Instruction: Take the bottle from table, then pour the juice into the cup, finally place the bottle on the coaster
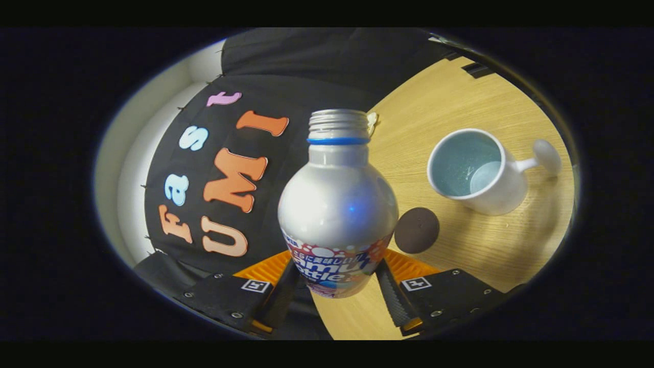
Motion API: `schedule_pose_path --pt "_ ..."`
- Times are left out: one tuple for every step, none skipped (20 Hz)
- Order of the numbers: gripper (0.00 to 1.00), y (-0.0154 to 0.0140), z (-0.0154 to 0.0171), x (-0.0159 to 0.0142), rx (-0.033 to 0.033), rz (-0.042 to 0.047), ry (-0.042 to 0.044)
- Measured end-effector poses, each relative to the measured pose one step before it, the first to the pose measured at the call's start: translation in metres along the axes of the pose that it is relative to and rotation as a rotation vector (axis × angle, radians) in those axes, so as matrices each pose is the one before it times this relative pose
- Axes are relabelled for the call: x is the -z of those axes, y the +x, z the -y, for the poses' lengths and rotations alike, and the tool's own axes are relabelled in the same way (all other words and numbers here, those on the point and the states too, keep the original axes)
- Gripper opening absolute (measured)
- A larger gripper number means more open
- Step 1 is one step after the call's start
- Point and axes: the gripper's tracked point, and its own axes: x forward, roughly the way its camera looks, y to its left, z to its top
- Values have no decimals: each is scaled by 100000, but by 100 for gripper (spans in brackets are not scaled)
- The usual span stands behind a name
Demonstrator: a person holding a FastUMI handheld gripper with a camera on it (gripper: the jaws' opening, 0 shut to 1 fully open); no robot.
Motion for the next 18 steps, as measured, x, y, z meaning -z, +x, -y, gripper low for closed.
schedule_pose_path --pt "78 49 -163 172 -529 -275 2564" --pt "78 -11 -362 58 -571 -286 2310" --pt "78 111 -163 18 -422 -314 2226" --pt "78 50 -322 126 -629 -363 2312" --pt "78 59 -101 60 -297 -422 2050" --pt "78 186 -26 -11 -54 -21 2034" --pt "78 13 -44 61 -1 -206 2002" --pt "78 140 -53 106 -155 -489 2338" --pt "78 35 -294 -208 -599 -226 2478" --pt "78 133 -176 -162 -600 -137 2486" --pt "78 -2 -262 -27 -559 105 2367" --pt "78 118 -67 -159 -178 -10 2096" --pt "78 -20 -150 -70 -264 275 1823" --pt "78 -35 -183 -203 -291 421 1632" --pt "78 -147 -252 -130 -196 231 1638" --pt "78 85 -156 54 -420 207 1623" --pt "78 -111 -154 -61 -396 50 1774" --pt "78 -83 -110 -52 -221 7 1838"
